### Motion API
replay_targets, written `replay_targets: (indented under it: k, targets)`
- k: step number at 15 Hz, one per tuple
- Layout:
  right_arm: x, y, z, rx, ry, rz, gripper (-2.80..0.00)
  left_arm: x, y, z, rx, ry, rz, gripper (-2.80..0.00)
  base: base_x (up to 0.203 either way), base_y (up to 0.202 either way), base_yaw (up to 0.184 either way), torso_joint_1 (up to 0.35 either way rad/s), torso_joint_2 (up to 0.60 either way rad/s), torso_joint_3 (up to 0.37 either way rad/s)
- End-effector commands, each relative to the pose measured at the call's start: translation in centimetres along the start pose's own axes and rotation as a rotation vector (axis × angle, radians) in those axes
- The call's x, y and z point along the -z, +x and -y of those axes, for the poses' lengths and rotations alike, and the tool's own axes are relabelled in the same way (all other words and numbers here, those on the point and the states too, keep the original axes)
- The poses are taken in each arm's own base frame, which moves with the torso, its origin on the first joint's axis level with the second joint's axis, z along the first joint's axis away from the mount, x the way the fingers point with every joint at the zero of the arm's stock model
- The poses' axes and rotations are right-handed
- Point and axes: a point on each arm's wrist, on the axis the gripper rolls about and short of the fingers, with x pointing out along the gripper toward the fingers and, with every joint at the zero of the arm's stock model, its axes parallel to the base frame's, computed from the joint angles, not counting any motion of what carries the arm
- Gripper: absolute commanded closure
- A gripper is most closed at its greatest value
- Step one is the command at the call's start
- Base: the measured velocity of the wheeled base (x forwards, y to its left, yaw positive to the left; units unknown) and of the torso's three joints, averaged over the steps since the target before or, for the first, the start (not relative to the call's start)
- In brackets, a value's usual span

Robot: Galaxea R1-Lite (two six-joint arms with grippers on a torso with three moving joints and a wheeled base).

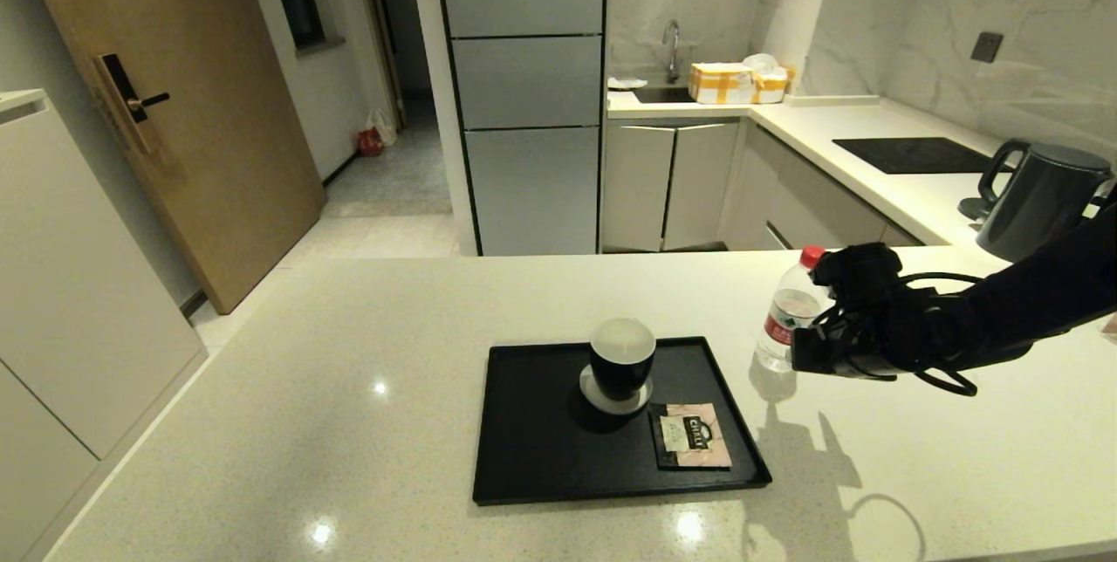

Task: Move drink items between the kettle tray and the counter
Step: Return the bottled water to its original position

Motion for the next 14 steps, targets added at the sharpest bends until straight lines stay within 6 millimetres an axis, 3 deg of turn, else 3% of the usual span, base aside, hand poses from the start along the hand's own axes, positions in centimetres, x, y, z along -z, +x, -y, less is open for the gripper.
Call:
replay_targets:
  k: [1,7,12,14]
  targets:
    - [-0.1,0.3,-0.1,-0.005,-0.033,0.024,-2.8,0.0,0.0,0.0,-0.001,0.0,0.001,0.0,0.0,0.0,0.0,0.0,0.0,0.0]
    - [-1.2,2.3,-0.9,-0.011,-0.035,0.046,-2.8,0.0,0.0,0.0,-0.001,0.0,0.001,0.0,0.0,0.0,0.0,0.0,0.0,0.0]
    - [-1.7,6.4,-1.9,0.044,-0.018,0.129,-2.8,0.0,0.0,0.0,-0.001,0.0,0.001,0.0,0.0,0.0,0.0,0.0,0.0,0.0]
    - [-2.3,7.1,-2.1,0.065,-0.001,0.181,-2.8,0.0,0.0,0.0,-0.001,0.0,0.001,0.0,0.0,0.0,0.0,0.0,0.0,0.0]
